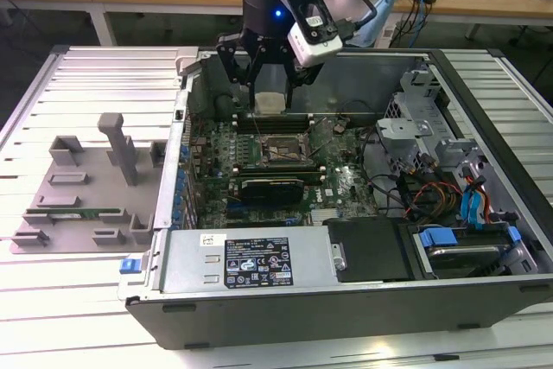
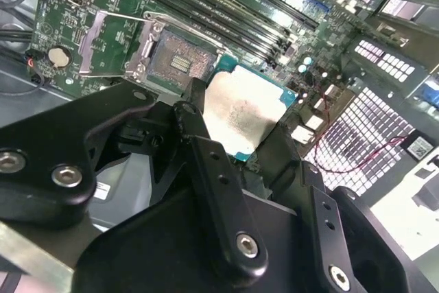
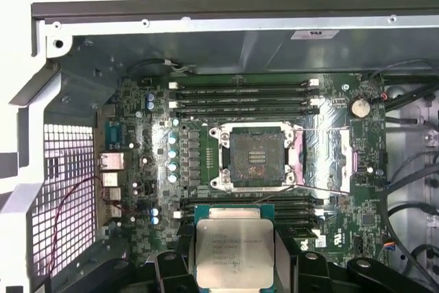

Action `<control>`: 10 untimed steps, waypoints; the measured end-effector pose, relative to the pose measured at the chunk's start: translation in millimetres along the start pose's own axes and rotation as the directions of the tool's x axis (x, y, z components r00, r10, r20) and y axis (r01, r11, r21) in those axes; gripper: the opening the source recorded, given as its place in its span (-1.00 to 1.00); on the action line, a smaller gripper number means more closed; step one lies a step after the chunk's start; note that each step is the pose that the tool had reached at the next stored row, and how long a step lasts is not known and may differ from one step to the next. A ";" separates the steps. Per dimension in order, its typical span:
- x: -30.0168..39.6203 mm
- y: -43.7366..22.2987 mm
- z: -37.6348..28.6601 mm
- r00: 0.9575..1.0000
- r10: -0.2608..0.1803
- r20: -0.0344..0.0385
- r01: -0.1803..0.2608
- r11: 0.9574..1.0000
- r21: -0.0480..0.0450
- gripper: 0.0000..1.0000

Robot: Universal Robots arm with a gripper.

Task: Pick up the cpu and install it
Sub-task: 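Pick up the cpu and move it towards the insertion slot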

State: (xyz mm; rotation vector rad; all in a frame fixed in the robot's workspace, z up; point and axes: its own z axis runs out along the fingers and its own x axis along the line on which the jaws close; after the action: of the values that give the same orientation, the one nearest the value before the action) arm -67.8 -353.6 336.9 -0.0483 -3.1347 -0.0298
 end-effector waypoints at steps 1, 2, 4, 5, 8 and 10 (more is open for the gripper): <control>-0.1 1.1 0.2 1.000 0.000 0.000 0.000 1.000 0.000 0.09; -0.2 2.0 0.4 1.000 0.000 0.000 0.000 1.000 0.000 0.09; -0.4 4.8 3.2 1.000 0.000 0.000 0.000 1.000 0.000 0.09; -0.5 5.5 5.0 1.000 0.000 0.000 0.000 1.000 0.000 0.09; -4.8 7.3 9.7 1.000 -0.003 0.000 0.003 1.000 0.000 0.09; -8.5 7.8 12.6 1.000 -0.016 0.001 0.016 1.000 0.000 0.09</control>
State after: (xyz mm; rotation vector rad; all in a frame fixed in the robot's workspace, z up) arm -59.1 -345.8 324.3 -0.0239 -3.1356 -0.0295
